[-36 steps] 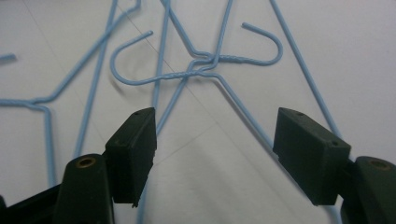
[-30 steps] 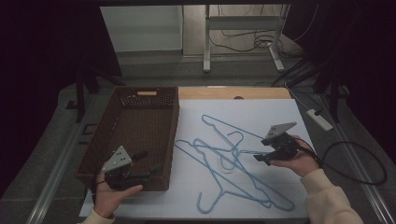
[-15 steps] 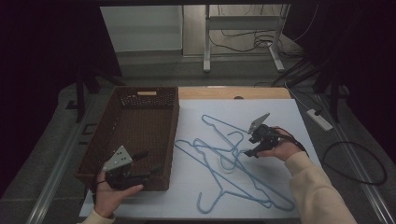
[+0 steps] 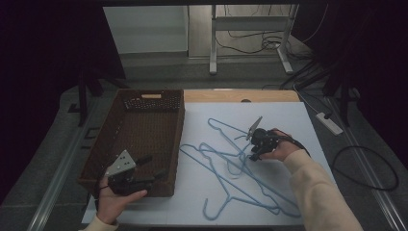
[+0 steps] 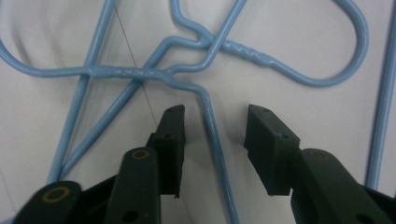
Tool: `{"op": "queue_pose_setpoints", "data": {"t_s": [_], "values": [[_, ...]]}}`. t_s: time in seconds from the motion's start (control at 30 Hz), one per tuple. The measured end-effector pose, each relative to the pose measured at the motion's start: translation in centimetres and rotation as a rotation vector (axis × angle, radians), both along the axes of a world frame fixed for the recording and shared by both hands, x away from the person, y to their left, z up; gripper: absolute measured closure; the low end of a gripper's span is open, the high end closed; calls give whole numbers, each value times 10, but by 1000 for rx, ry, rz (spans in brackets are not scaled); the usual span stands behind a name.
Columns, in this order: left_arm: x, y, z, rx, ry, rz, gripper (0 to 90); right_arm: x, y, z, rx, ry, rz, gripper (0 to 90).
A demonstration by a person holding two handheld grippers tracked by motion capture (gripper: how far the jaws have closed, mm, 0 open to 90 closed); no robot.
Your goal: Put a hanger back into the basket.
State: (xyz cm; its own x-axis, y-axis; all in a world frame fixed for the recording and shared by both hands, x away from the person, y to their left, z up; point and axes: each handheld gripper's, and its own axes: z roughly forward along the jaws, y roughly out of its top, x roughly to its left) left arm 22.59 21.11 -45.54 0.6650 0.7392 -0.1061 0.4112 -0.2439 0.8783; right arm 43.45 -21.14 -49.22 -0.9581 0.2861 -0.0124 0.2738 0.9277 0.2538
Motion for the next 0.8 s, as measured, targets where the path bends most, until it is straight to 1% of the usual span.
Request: {"op": "queue_pose_setpoints", "data": {"t_s": [0.1, 0.17, 0.2, 0.23, 0.27, 0.3, 0.37, 0.47, 0.53, 0.6, 0.7, 0.8], "values": [[0, 0, -1, 2, 1, -2, 311, 3, 3, 0, -27, 13, 24, 660], [1, -1, -1, 4, 2, -4, 311, 5, 6, 1, -45, 18, 52, 704], [1, -1, -1, 4, 2, -5, 311, 6, 9, 1, -61, 19, 70, 771], [1, -1, -1, 4, 1, -4, 311, 6, 10, 1, -65, 31, 80, 814], [1, -1, -1, 4, 1, -4, 311, 6, 10, 1, -65, 31, 80, 814], [1, -1, -1, 3, 1, -3, 311, 6, 13, 1, -85, 34, 115, 854], [1, -1, -1, 3, 1, -3, 311, 4, 16, 1, -102, 21, 141, 870], [1, -1, -1, 4, 2, -4, 311, 3, 15, 2, -98, 17, 138, 881], [1, -1, -1, 5, 1, -5, 311, 1, 15, 3, -105, 9, 141, 881], [1, -1, -1, 3, 0, -4, 312, 0, 15, 6, -93, -1, 131, 882], [1, -1, -1, 1, -1, -2, 312, -2, 11, 17, -48, -25, 110, 883], [1, -1, -1, 4, -1, -5, 312, -4, 6, 30, 1, -33, 79, 884]]}}
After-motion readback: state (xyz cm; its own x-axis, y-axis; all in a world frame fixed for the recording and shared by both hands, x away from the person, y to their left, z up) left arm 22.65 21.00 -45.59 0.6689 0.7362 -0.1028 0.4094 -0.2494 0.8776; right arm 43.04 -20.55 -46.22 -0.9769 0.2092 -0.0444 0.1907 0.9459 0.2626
